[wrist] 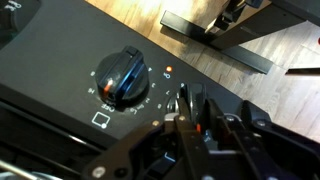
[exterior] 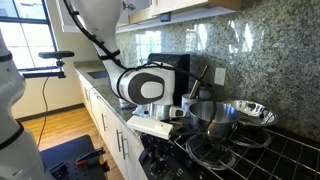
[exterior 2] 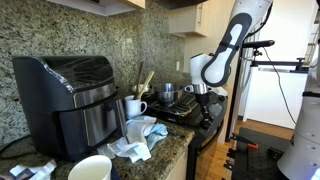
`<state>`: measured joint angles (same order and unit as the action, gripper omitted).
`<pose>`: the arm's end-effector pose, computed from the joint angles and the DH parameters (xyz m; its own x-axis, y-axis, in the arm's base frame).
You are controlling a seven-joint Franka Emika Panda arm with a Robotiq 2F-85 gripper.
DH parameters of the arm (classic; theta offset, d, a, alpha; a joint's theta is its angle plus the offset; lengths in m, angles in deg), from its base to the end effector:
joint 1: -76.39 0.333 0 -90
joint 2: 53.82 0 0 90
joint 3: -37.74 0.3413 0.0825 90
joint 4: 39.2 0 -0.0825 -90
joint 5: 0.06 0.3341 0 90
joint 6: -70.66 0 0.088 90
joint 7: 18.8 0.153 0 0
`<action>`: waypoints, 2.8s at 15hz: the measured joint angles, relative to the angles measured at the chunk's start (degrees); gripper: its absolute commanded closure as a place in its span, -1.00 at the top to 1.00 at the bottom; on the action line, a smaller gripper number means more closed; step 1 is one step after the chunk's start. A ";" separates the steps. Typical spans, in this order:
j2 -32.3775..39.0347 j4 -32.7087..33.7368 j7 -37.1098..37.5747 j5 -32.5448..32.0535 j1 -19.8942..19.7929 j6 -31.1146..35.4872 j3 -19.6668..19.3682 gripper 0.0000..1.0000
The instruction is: Turn the first knob on the left
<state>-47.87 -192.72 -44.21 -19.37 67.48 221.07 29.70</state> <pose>0.3581 -0.1103 0.2154 0.8793 0.4242 -0.2164 0.4423 -0.8959 0.0411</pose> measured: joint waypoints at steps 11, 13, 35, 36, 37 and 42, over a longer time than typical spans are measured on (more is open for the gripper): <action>0.52 0.72 0.67 -9.05 2.07 -2.12 0.04 -0.85; 0.61 0.80 1.19 -10.66 2.47 -2.47 0.06 -0.85; 1.35 0.76 4.84 -27.66 5.01 -5.93 1.99 -0.85; 1.36 0.75 4.84 -27.99 5.01 -6.02 2.10 -0.85; 1.37 0.74 4.87 -28.33 5.01 -6.10 2.19 -0.85; 1.47 0.72 5.60 -29.70 5.01 -6.55 2.62 -0.85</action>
<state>-46.40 -191.99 -38.61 -49.06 72.50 214.52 32.31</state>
